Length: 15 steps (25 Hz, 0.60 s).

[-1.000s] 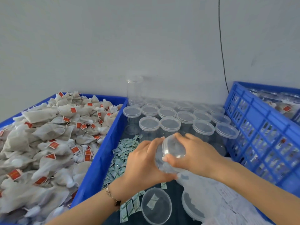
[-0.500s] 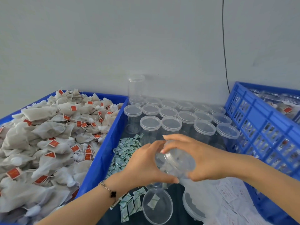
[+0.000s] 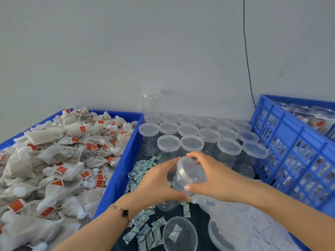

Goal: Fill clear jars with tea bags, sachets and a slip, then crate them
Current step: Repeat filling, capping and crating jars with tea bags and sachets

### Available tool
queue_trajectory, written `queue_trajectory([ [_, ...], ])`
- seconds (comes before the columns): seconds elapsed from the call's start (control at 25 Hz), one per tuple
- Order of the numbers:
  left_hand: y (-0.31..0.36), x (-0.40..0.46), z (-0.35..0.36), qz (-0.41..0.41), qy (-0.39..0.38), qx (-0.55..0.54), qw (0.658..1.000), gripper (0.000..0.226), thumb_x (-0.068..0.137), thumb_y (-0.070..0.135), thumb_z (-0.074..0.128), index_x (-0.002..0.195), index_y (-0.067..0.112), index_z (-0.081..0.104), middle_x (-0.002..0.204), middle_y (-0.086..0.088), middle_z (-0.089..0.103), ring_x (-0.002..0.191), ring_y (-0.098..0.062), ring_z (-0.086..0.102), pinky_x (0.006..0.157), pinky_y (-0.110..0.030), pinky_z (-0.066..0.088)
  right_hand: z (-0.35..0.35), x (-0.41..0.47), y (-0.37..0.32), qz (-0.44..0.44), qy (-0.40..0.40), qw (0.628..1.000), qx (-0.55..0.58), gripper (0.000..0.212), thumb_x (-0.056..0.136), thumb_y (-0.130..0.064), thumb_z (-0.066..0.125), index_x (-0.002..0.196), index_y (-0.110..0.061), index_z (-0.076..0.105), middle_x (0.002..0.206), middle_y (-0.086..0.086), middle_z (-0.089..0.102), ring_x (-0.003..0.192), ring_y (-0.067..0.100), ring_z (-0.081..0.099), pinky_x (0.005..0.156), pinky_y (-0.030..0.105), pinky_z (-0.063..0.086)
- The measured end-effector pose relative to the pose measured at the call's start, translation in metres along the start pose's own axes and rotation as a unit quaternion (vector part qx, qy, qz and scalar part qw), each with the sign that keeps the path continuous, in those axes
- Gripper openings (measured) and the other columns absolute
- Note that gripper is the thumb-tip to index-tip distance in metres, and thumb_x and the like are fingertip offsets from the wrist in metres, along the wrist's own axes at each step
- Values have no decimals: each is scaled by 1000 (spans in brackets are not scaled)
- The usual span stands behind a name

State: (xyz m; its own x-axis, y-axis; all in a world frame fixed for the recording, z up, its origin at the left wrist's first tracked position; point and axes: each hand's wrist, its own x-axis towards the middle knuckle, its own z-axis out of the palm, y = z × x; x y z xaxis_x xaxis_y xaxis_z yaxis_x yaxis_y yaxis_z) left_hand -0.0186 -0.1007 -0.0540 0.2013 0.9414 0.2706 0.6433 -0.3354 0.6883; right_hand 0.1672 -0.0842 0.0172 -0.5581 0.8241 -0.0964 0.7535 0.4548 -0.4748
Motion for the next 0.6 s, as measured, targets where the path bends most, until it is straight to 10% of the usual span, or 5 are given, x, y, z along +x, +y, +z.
queue_trajectory([
  [0.16,-4,-4,2,22,-37,47,998,107,51,65,79,144,44,31,110,52,36,107,26,38,84,4,30,7,13,3,52,7,994,-97,82,78,-76,41,146,-39,17,144,3,42,125,23,48,98,34,42],
  [0.32,-6,-4,3,14,-59,53,997,95,49,67,79,134,46,42,100,42,51,96,16,51,83,-5,40,1,6,3,-47,-35,997,-46,64,69,-38,75,120,-44,37,125,-17,35,107,3,47,81,18,46],
  [0.48,-6,0,3,-33,-18,-29,999,75,48,63,82,110,60,42,105,25,64,97,6,60,88,-27,52,-18,5,5,-187,-1,976,-108,76,67,0,65,126,-40,40,122,-22,22,102,-8,31,68,4,36],
  [0.6,-13,2,-5,-86,36,-62,994,86,47,67,80,124,54,45,114,22,63,104,5,58,95,-31,51,-28,13,15,-182,95,971,-123,78,69,-9,69,130,-43,34,116,-19,20,92,-13,38,64,5,39],
])
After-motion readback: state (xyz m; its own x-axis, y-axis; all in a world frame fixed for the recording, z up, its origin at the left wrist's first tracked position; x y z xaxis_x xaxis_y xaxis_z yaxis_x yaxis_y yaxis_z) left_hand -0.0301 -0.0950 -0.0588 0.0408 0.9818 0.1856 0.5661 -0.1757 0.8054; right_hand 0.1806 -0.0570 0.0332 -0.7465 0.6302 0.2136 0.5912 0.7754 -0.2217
